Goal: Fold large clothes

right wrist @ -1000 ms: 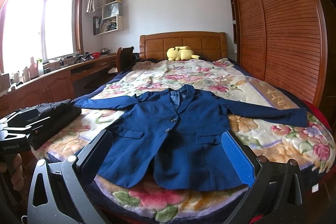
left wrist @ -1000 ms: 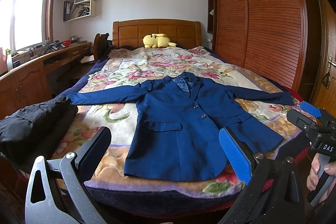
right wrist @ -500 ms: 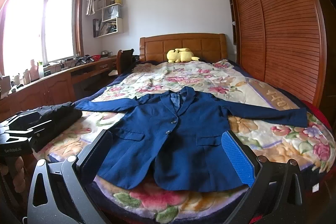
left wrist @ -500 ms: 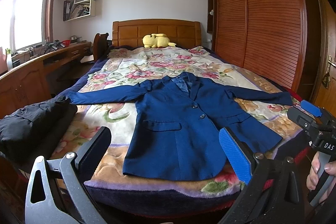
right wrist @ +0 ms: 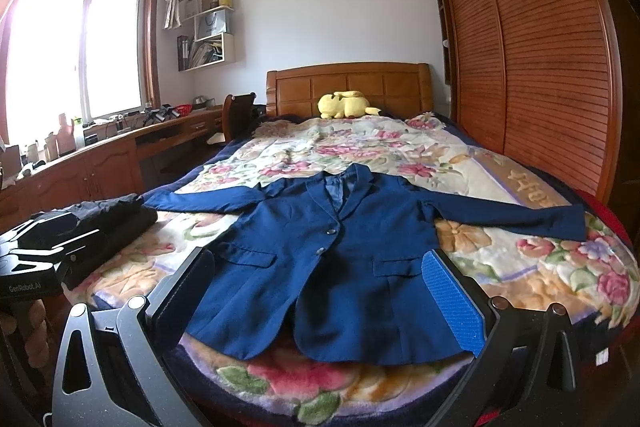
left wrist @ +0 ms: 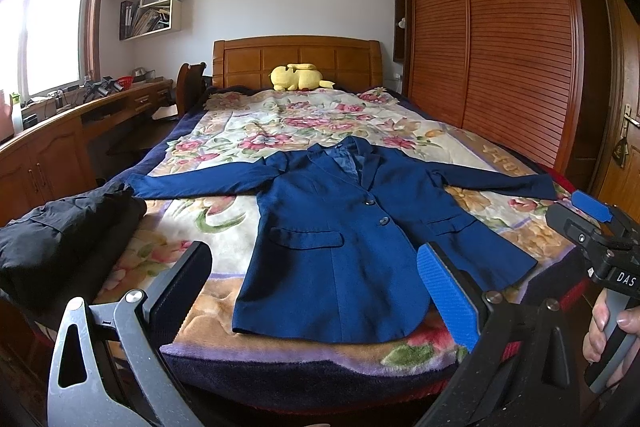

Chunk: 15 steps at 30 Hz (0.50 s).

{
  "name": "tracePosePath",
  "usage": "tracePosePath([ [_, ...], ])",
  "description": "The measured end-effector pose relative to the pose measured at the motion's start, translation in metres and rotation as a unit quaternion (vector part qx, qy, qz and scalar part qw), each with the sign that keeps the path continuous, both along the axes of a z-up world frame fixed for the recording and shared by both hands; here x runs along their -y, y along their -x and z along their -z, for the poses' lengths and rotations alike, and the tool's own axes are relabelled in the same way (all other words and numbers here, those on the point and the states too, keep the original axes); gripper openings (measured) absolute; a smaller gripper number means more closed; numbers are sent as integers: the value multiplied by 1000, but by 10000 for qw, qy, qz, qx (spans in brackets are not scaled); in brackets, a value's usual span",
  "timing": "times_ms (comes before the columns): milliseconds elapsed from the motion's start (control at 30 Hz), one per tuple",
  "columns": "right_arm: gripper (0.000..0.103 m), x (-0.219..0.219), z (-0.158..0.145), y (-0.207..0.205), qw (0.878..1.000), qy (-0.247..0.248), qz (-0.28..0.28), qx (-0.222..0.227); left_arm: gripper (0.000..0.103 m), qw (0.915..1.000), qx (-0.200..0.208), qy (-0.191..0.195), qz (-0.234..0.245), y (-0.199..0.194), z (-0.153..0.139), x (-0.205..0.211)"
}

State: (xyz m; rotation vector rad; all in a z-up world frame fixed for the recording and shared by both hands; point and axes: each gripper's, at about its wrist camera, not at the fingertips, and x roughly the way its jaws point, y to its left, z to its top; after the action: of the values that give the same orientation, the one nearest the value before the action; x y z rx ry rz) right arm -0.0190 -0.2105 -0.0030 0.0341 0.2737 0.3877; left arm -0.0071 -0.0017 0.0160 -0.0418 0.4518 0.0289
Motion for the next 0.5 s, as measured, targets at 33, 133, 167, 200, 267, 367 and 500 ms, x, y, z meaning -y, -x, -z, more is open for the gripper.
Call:
tracePosePath([
  [33,103,0,0,0,10000,-2,-3,0,103,10000,3,2,-3,0,0,0],
  [133,103,0,0,0,10000,-4,-3,6,103,10000,3,-2,0,0,0,0],
  [167,103,0,0,0,10000,-6,-9,4,103,10000,4,-4,0,0,0,1],
  [200,103,0,0,0,10000,-11,-11,2,103,10000,4,-5,-4,0,0,0],
  [267,103,0,0,0,10000,-19,-16,-10,103,10000,0,1,0,0,0,0],
  [367,103,2,0,-2,9999,-81,-61,-58,103,10000,-4,13,10,0,2,2],
  [500,103,2,0,-3,9999,-54,-49,-71,103,10000,-80,2,-45,-5,10,1],
])
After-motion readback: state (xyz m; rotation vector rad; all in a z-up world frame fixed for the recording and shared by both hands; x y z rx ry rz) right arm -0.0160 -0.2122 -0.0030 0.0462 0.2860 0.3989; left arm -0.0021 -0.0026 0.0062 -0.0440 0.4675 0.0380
